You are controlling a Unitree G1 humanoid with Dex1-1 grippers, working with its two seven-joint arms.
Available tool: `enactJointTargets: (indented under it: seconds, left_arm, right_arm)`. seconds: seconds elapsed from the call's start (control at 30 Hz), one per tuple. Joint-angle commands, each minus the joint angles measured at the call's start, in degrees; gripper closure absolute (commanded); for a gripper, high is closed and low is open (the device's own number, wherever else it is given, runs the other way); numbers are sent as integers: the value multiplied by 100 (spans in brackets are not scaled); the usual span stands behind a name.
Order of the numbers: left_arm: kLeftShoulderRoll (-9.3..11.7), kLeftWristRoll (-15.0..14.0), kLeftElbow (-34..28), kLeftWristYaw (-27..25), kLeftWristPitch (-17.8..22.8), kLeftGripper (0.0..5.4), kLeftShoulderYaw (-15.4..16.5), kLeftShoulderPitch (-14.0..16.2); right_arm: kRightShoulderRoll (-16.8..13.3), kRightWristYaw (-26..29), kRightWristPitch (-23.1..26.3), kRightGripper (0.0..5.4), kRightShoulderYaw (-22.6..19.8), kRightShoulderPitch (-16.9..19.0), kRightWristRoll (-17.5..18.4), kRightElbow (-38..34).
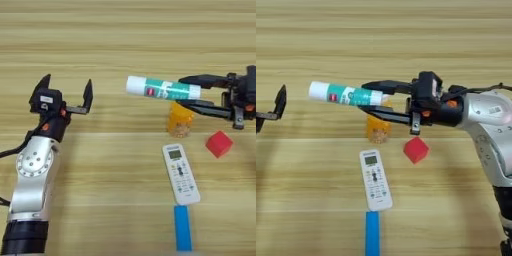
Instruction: Move the objects on the table
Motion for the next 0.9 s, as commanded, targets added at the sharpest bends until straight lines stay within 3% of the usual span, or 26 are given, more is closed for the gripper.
enactJointTargets:
  seconds: [0.03,0.43,0.7,0.9]
  left_arm:
    - [-122,-80,89,75,-282,0,118,32]
    - [-190,-126,331,45,-630,0,294,10]
    - [-159,-90,418,111,-775,0,425,-37]
    - [-146,-81,513,147,-867,0,512,-87]
  right_arm:
    - [-177,-75,85,375,-385,296,225,-158]
    - [-338,-104,33,375,-1259,1472,323,63]
    - [-577,116,-88,375,-1196,2086,-93,340]
    - [-596,219,-287,375,-1136,2490,-374,694]
